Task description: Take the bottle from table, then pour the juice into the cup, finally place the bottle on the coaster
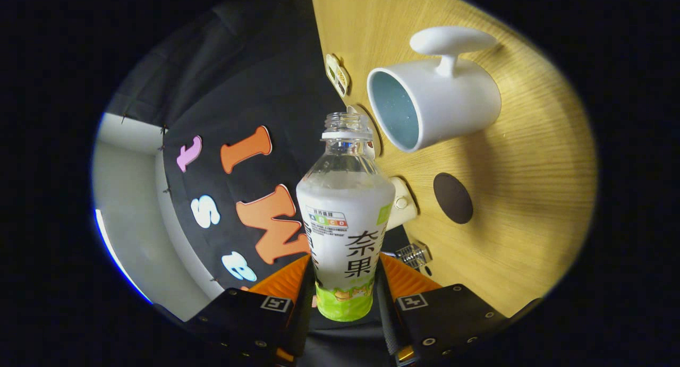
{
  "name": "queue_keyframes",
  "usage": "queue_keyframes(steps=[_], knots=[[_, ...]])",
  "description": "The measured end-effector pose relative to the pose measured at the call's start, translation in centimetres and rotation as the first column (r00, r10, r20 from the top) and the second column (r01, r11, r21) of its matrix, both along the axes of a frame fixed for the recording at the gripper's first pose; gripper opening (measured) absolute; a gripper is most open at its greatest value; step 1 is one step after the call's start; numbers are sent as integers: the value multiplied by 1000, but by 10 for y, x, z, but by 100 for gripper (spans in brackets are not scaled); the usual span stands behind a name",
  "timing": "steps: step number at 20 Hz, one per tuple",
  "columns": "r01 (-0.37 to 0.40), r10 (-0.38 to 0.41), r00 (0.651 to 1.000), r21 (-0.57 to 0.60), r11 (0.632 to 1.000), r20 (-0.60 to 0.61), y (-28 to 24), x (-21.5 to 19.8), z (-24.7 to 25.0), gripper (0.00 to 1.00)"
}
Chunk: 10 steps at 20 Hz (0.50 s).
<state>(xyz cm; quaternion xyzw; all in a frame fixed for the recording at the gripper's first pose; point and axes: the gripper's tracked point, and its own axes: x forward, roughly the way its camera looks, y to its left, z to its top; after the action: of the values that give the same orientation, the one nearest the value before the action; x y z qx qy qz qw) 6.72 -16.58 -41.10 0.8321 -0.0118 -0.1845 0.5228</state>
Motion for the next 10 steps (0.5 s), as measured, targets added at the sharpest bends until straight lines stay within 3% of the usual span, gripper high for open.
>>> queue_keyframes(steps=[5, 10], knots=[[-96, 78, 993, -206, 974, -92, 2, -3, -1, 58], [-202, 124, 972, -438, 876, -200, -8, -1, 4, 58]])
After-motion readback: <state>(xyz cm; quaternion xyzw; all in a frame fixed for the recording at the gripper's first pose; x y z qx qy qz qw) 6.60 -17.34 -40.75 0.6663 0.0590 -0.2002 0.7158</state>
